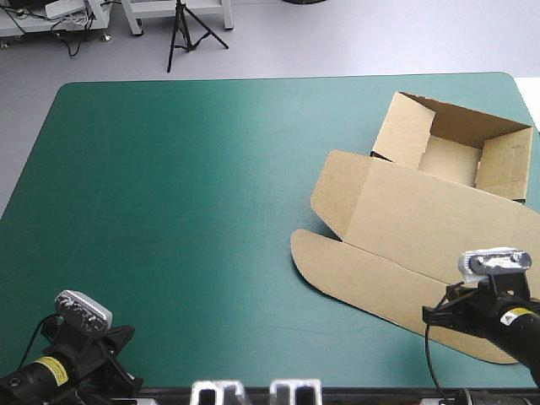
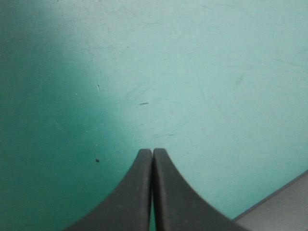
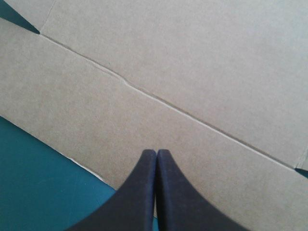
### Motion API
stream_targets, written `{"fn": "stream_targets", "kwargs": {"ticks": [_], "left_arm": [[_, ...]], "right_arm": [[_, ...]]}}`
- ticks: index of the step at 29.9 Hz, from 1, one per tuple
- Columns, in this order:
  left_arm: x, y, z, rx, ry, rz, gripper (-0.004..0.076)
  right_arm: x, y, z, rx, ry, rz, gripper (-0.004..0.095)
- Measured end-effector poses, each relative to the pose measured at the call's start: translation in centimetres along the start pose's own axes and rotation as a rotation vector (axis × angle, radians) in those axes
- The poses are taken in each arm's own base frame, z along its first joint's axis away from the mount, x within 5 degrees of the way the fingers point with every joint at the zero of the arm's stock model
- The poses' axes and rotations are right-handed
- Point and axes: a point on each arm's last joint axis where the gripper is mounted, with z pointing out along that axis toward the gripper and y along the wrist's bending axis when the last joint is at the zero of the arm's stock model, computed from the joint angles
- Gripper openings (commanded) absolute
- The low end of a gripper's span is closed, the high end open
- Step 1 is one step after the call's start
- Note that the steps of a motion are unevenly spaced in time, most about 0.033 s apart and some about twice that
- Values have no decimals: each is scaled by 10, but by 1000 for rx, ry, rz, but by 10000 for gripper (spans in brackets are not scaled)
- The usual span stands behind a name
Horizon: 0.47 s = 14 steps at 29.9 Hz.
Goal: Fold the box
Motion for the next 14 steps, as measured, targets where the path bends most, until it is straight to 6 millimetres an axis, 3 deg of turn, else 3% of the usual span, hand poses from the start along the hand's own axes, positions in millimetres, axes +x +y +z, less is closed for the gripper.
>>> {"fn": "stream_targets", "kwargs": {"ticks": [5,14], "left_arm": [[1,-1,2,12,-2,11,-9],[1,-1,2,12,-7,14,-9]], "right_arm": [[21,2,3,11,-46,-12,-17],[24,3,-2,20,-97,-22,-18]]}}
